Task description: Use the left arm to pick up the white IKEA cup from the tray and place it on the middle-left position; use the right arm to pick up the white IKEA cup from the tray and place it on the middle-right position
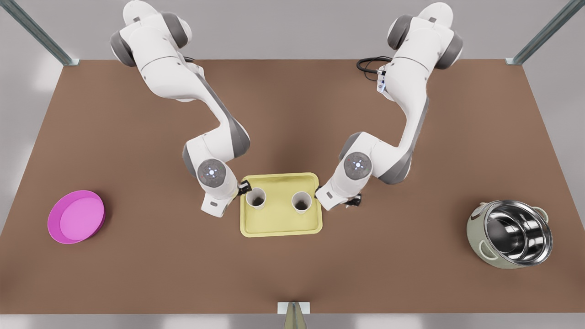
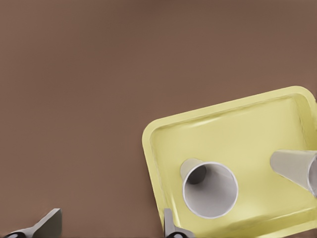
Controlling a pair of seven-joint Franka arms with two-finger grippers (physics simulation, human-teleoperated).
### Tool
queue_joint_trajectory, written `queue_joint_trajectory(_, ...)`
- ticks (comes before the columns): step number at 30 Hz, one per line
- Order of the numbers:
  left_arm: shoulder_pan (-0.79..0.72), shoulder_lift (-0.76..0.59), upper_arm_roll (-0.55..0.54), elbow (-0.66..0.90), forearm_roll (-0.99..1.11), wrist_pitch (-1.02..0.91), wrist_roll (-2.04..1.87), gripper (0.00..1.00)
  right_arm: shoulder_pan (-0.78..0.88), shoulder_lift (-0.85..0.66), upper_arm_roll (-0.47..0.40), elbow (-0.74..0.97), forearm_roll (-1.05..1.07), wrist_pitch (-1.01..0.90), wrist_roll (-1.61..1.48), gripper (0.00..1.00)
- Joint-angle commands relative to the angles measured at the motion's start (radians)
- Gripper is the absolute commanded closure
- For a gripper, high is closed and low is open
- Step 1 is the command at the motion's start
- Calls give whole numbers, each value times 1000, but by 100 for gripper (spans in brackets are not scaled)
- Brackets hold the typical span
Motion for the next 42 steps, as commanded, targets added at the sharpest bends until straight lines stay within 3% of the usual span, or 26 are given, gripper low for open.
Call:
queue_joint_trajectory(1, -14, 13, 0, 0, 2, 58, -356, 0, 9, 32, 0, 12, 3, 73, 418, 4)
queue_joint_trajectory(19, -84, 167, 0, -20, 9, 254, -374, 0, 55, 127, 3, -76, 7, 262, 421, 5)
queue_joint_trajectory(20, -84, 178, 0, -28, 9, 286, -376, 0, 55, 127, 3, -84, 7, 262, 418, 14)
queue_joint_trajectory(22, -84, 181, 0, -28, 9, 289, -376, 0, 54, 127, 3, -84, 7, 260, 414, 50)
queue_joint_trajectory(23, -84, 181, 0, -28, 9, 289, -376, 0, 54, 127, 3, -84, 7, 260, 412, 63)
queue_joint_trajectory(25, -84, 186, 0, -27, 8, 291, -377, 15, 55, 127, 3, -84, 7, 262, 412, 71)
queue_joint_trajectory(26, -84, 186, 0, -28, 8, 291, -395, 33, 55, 127, 3, -84, 7, 262, 410, 75)
queue_joint_trajectory(28, -84, 192, 0, -27, 8, 291, -403, 56, 55, 127, 3, -84, 7, 262, 409, 80)
queue_joint_trajectory(32, -92, 204, 0, -27, 8, 291, -429, 69, 52, 115, 3, -84, 7, 260, 407, 81)
queue_joint_trajectory(35, -92, 197, 0, -25, 8, 288, -446, 82, 1, -5, 0, -172, 7, 254, 374, 81)
queue_joint_trajectory(38, -90, 166, 8, -22, 8, 225, -452, 87, -68, -106, 0, -324, 9, 278, 274, 81)
queue_joint_trajectory(40, -72, 97, 21, -19, 8, 125, -438, 87, -132, -172, 0, -484, 9, 390, 162, 79)
queue_joint_trajectory(42, 32, 36, 20, -23, -1, 46, -347, 84, -199, -203, 0, -582, 9, 458, 73, 79)
